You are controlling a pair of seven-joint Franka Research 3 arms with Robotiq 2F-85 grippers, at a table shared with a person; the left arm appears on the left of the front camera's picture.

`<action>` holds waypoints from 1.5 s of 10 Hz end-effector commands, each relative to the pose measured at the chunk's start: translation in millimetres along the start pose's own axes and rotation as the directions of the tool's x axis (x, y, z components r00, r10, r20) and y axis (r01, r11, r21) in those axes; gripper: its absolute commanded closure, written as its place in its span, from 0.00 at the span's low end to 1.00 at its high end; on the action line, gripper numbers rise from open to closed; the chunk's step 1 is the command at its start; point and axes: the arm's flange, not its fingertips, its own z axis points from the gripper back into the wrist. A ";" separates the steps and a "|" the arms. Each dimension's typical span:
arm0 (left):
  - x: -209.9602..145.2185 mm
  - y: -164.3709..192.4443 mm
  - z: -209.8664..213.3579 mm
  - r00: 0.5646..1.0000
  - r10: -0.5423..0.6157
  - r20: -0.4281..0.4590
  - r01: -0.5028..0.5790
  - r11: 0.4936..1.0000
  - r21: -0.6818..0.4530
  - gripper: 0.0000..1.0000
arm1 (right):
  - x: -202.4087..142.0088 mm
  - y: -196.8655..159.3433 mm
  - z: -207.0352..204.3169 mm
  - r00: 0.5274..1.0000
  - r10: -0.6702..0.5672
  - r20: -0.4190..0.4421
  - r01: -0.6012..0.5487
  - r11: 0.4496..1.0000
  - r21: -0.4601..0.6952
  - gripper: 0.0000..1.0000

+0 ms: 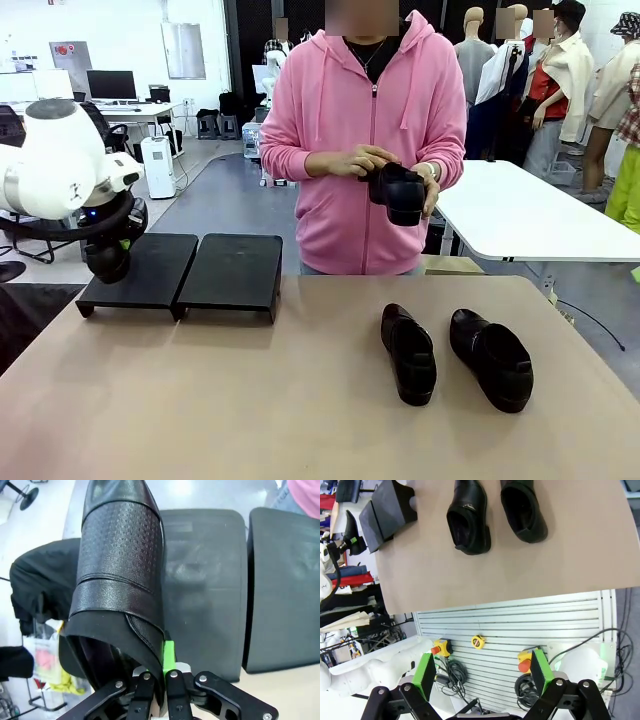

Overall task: Organize the shoes by placing them on the stand.
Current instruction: Place the Shoe from the middle of the table onto the Shoes Stand.

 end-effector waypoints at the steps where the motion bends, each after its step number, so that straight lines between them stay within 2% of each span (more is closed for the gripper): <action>1: 0.9 -1.5 -10.2 0.998 -0.012 0.059 0.010 1.000 0.027 1.00 | 0.3 2.7 2.3 1.000 0.000 -0.006 0.000 1.000 0.024 0.00; 3: 0.9 -3.1 -25.5 0.999 -0.043 0.032 0.041 0.997 0.065 1.00 | 0.3 2.7 2.3 1.000 0.000 -0.006 0.000 1.000 0.024 0.00; 7: 0.7 -1.6 -24.6 0.998 -0.059 0.004 0.058 0.993 0.107 1.00 | 0.3 2.7 2.3 1.000 0.000 -0.006 0.000 1.000 0.024 0.00; 8: -0.2 -3.3 -24.7 0.997 -0.071 -0.011 0.072 0.992 0.100 0.73 | 0.3 2.7 2.3 1.000 0.000 -0.006 0.000 1.000 0.024 0.00; 9: -0.4 -5.0 -25.1 0.997 -0.079 -0.020 0.081 0.992 0.096 0.20 | 0.3 2.7 2.3 1.000 0.000 -0.006 0.000 1.000 0.024 0.00; 10: -0.3 -6.6 -25.2 0.996 -0.083 -0.025 0.085 0.992 0.092 0.00 | 0.3 2.7 2.3 1.000 0.000 -0.006 0.000 1.000 0.024 0.00; 13: 0.9 -8.7 -15.4 0.996 -0.087 -0.015 0.088 0.993 0.084 0.00 | 0.3 2.7 2.3 1.000 0.000 -0.006 0.000 1.000 0.024 0.00; 14: 1.2 -8.4 -3.7 0.996 -0.085 -0.006 0.085 0.994 0.070 0.00 | 0.3 2.7 2.3 1.000 0.000 -0.006 0.000 1.000 0.024 0.00; 15: -0.5 -8.3 16.2 0.997 -0.071 -0.041 0.073 0.996 0.044 0.00 | 0.3 2.7 2.3 1.000 0.000 -0.006 0.000 1.000 0.024 0.00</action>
